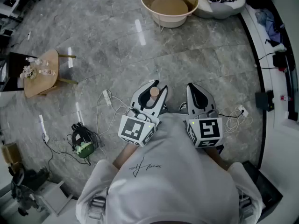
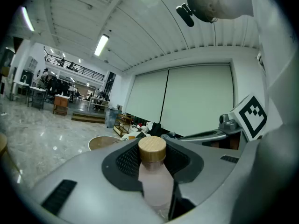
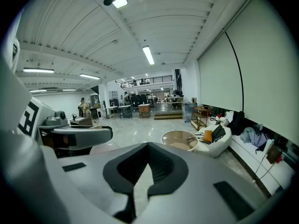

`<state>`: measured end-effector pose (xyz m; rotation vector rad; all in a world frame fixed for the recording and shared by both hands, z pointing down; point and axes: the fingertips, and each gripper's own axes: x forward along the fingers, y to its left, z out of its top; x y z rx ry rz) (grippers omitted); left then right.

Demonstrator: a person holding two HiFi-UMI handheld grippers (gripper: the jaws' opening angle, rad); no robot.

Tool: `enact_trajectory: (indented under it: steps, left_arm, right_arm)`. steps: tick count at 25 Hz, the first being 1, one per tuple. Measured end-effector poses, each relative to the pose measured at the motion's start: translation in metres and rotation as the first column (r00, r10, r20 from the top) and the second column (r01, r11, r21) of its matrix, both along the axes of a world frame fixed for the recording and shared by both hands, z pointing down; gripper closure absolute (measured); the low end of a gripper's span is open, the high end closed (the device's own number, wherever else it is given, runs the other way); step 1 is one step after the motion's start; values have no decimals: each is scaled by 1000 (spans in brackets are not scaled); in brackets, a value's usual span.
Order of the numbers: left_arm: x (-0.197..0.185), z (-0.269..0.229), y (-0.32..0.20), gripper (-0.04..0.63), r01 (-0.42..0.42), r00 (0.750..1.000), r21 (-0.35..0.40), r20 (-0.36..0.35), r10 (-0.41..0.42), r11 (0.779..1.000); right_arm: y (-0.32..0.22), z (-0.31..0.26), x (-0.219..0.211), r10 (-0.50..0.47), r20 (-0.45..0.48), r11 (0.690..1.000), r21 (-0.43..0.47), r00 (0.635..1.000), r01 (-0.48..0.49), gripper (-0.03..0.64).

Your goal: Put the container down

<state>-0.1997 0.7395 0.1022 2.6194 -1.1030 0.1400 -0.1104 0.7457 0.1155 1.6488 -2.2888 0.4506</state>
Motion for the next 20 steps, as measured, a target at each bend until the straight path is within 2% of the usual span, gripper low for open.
enact_trajectory:
  steps: [9, 14, 20]
  left_arm:
    - [-6, -5, -2, 465, -15, 1000, 17, -2, 15, 1000]
    - [-10, -3, -6, 465, -13, 1000, 19, 8, 13, 1000]
    - [-11, -1, -16, 464, -1, 1000, 2, 0, 1, 1000]
  right_arm:
    - [-1, -7, -3, 17, -13, 999, 34, 1000, -16, 601]
    - [-5, -10, 5, 55, 66, 997, 49, 996, -58, 601]
    - [-18, -8, 20, 78, 60, 996, 47, 995, -81, 601]
